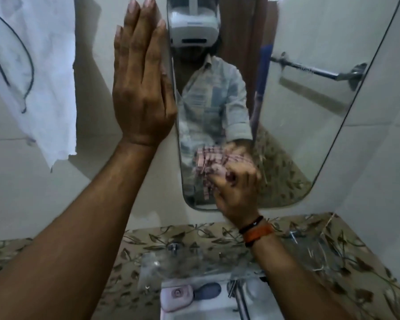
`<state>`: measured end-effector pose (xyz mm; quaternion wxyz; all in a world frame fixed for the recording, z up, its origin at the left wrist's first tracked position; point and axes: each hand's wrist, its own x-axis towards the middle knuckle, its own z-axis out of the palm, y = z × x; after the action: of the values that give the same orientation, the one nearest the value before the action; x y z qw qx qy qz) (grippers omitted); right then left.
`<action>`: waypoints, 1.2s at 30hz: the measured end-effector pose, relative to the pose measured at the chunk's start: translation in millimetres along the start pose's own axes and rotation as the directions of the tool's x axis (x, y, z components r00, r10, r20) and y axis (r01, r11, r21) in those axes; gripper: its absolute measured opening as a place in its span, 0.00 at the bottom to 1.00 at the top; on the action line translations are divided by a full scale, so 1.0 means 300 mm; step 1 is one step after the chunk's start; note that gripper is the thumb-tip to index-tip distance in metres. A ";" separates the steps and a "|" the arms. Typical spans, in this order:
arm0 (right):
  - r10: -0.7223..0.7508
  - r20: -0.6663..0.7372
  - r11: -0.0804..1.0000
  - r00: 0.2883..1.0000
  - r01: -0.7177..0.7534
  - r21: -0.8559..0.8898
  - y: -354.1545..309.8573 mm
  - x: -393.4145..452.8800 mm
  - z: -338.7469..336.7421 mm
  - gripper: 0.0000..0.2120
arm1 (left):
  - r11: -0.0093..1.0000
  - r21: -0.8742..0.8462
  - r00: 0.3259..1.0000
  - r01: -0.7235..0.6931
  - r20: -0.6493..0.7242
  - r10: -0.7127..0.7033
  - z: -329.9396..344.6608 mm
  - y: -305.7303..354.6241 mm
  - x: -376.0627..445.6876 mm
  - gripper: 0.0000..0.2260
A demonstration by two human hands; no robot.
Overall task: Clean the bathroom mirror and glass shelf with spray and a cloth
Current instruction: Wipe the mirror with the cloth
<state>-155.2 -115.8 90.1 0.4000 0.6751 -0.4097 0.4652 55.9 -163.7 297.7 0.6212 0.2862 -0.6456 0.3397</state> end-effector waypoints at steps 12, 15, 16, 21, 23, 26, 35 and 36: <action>0.013 0.016 0.981 1.000 -0.016 0.196 -0.079 -0.151 -0.050 0.13 | 0.999 0.037 1.000 -0.004 0.028 0.003 -0.014 0.024 0.020 0.21; 0.062 -0.212 0.982 0.975 -0.022 0.186 -0.054 0.119 -0.101 0.06 | 1.000 0.018 0.999 -0.010 0.034 0.009 -0.023 0.031 0.025 0.22; 0.067 -0.278 0.986 0.958 -0.021 0.165 -0.043 0.227 -0.123 0.06 | 1.000 0.015 0.999 -0.011 0.041 0.011 -0.025 0.031 0.023 0.23; 0.080 -0.546 0.993 0.834 -0.020 0.115 0.073 0.790 -0.211 0.19 | 1.000 -0.002 0.999 -0.027 0.033 0.027 -0.033 0.028 0.016 0.22; 0.127 -0.613 0.990 0.780 -0.063 0.125 0.131 0.976 -0.230 0.22 | 1.000 -0.011 0.999 -0.028 0.036 0.029 -0.033 0.023 0.011 0.22; 0.180 -0.609 0.980 0.772 -0.192 0.046 0.193 1.132 -0.244 0.22 | 0.999 -0.009 0.999 -0.033 0.039 0.033 -0.032 0.016 0.001 0.23; 0.180 -0.318 0.980 0.931 -0.196 -0.019 0.182 0.671 -0.156 0.26 | 1.000 -0.002 1.000 -0.025 -0.010 0.025 -0.007 0.008 -0.022 0.22; 0.186 -0.279 0.980 0.942 -0.199 -0.020 0.165 0.554 -0.133 0.25 | 1.000 -0.001 1.000 -0.017 -0.014 0.017 -0.005 0.006 -0.019 0.22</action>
<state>-174.5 -126.4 266.6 0.4217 0.5508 -0.4250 0.5815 55.7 -161.7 291.8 0.6231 0.2779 -0.6437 0.3466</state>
